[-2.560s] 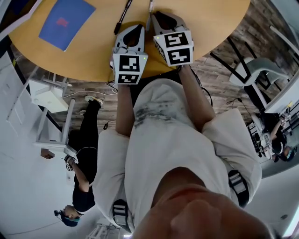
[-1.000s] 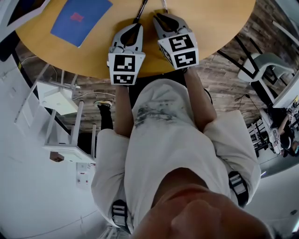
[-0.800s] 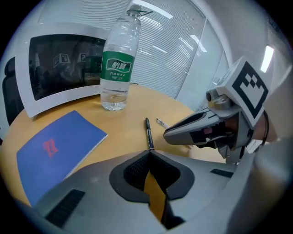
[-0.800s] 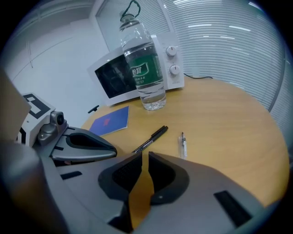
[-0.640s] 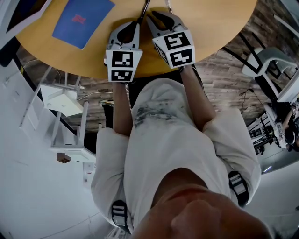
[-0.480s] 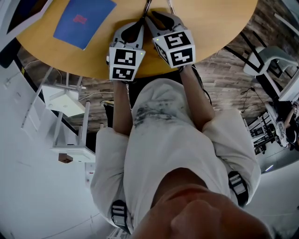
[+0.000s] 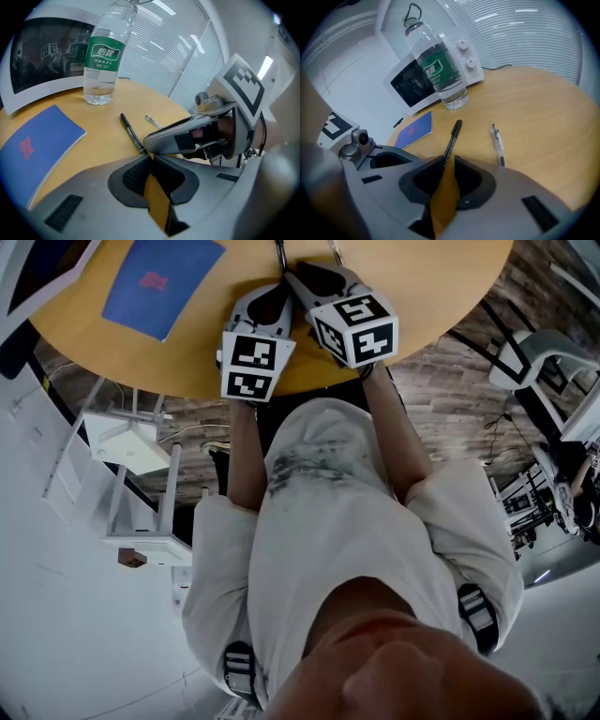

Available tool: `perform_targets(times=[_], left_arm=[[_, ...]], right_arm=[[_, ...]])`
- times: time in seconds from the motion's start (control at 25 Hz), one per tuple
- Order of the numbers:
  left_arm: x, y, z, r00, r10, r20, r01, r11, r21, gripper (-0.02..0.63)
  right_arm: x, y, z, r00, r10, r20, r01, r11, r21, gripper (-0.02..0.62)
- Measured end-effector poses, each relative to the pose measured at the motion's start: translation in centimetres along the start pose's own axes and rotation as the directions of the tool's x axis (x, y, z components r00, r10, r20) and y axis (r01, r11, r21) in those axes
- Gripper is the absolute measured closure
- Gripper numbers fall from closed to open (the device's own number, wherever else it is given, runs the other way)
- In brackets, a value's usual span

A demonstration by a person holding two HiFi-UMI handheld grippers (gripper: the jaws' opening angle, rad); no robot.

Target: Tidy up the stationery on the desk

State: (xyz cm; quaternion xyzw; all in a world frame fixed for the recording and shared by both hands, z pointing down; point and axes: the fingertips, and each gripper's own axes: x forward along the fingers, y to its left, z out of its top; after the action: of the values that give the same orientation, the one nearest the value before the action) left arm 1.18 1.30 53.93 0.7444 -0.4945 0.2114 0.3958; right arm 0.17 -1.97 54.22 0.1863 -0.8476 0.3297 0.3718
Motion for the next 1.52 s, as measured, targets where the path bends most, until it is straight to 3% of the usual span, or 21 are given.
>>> perform_targets(times=[0.44,1.12,1.52], left_arm=[[1.1,-3.0,-0.3,1.000,-0.015,0.008,0.015,1.000,-0.020,0.597],[2.8,-5.0,0.3,0.997,0.046,0.067,-0.037,0.991,-0.131,0.597],[3.4,-5.6,0.5,0.996,0.060,0.068,-0.050,0.988,-0.146,0.597]], right_arm=[[-2.1,-1.1,-1.6,0.999,-0.001,-0.042,-0.002,0.998,-0.061,0.491],[-3.2,-2.2,-1.8,0.993,0.022,-0.117,-0.048,0.975,-0.219,0.491],[-3.8,-2.4,-1.6,0.991,0.038,-0.127,-0.070,0.964,-0.258,0.490]])
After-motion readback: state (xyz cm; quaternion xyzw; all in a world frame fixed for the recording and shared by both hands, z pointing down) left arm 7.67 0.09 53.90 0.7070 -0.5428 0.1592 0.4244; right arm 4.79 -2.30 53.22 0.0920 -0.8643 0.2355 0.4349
